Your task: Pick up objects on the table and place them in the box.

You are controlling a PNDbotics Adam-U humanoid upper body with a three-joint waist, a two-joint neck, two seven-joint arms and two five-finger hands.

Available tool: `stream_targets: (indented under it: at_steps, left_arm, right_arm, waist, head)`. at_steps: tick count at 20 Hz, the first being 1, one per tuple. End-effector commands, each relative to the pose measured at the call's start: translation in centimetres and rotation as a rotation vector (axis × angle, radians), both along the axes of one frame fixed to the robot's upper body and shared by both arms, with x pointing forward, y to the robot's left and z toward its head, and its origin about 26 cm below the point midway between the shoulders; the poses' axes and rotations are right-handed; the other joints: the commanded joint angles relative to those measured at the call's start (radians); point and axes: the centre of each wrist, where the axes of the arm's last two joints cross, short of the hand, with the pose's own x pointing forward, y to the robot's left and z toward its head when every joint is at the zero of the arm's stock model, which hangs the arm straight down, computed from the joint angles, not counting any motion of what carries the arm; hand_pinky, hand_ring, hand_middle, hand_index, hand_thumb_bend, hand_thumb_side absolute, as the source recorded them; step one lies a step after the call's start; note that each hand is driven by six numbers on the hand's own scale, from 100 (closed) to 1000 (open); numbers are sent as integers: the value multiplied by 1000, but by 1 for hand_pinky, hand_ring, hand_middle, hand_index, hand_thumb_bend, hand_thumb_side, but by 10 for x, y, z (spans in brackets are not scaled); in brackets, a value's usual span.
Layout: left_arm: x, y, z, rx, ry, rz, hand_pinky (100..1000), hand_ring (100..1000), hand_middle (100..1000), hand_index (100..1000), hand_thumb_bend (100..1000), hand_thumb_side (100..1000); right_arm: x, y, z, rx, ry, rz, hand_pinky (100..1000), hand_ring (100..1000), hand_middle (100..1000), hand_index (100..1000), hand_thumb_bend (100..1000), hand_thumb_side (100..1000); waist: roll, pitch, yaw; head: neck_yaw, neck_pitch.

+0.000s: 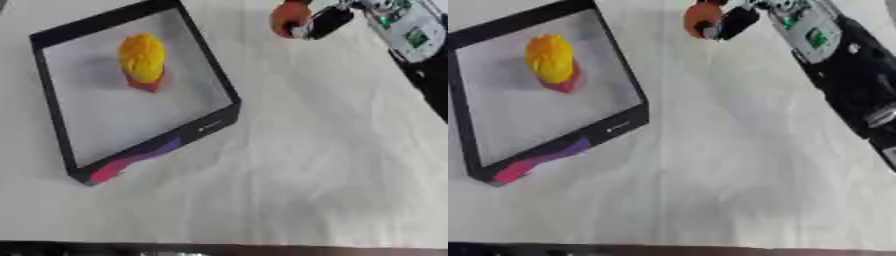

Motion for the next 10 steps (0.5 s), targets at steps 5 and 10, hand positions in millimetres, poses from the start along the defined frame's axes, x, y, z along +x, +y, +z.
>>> stream_targets:
  at_steps: [5, 10]
  left_arm:
    - [-5, 6, 7, 43, -22, 23, 704, 621, 751, 797, 497, 467]
    - [-4, 2, 13, 75, -64, 4, 708, 633, 754, 799, 503, 449]
  right_arm:
    - [-28, 41, 77, 97, -238, 99, 809, 648, 456, 622, 217, 100]
    - [-25, 85, 91, 119, -302, 189, 812, 648, 460, 624, 222, 100]
  waist:
    - [21, -80, -17]
    - [33, -112, -18]
  head:
    - [9, 7]
    - [4, 7]
